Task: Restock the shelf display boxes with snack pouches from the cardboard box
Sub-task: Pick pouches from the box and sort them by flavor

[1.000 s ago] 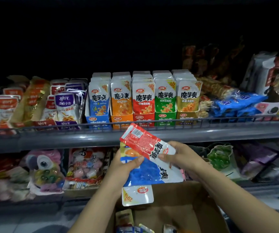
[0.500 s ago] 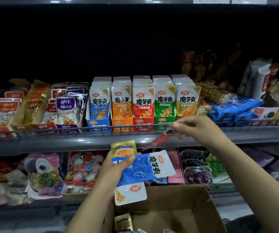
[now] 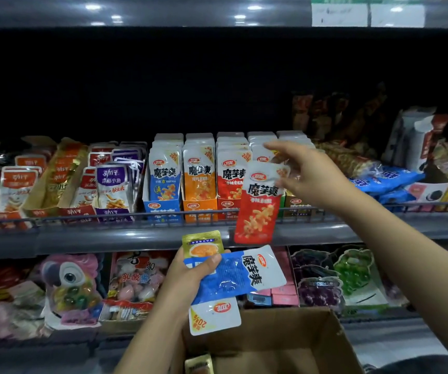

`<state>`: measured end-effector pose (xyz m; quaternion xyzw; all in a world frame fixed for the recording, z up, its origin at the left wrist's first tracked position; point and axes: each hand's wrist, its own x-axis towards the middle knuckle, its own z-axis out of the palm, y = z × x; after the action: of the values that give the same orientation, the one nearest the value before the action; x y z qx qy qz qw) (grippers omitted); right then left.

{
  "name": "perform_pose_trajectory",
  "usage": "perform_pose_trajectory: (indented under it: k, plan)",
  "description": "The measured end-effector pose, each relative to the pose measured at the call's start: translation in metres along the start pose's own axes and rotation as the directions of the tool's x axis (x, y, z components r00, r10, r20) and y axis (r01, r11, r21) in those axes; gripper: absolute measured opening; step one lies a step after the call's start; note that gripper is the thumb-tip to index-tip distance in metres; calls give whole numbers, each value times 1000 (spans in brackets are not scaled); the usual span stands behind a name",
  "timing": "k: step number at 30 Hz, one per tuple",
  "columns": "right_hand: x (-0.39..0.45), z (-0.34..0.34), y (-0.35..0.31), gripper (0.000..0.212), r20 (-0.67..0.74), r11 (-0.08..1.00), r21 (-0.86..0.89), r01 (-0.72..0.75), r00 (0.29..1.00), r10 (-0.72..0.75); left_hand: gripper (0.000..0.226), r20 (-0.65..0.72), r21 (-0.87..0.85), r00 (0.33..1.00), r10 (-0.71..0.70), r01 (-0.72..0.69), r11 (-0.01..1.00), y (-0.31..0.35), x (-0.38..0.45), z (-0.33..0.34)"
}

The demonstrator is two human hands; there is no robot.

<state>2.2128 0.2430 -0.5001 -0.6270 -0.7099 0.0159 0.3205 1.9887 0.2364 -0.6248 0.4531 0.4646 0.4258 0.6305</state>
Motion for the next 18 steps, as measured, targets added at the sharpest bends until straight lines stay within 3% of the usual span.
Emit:
perform_pose_trajectory:
  k: [3, 8, 15, 18]
  plan:
    - [16, 7, -5, 35, -65, 999, 9, -41, 997, 42, 21, -2, -12, 1000, 13, -13, 1000, 2, 2, 2]
    - [41, 12, -17, 18, -274, 999, 53, -7, 962, 21, 23, -14, -25, 1000, 14, -15, 1000, 6, 8, 3]
    - [60, 24, -21, 15, -405, 989, 130, 73, 914, -15, 23, -16, -43, 1000, 10, -11, 999, 7, 16, 6]
    - [59, 38, -19, 18, -347, 991, 119, 68, 938, -22, 23, -14, -26, 1000, 21, -21, 999, 5, 19, 4]
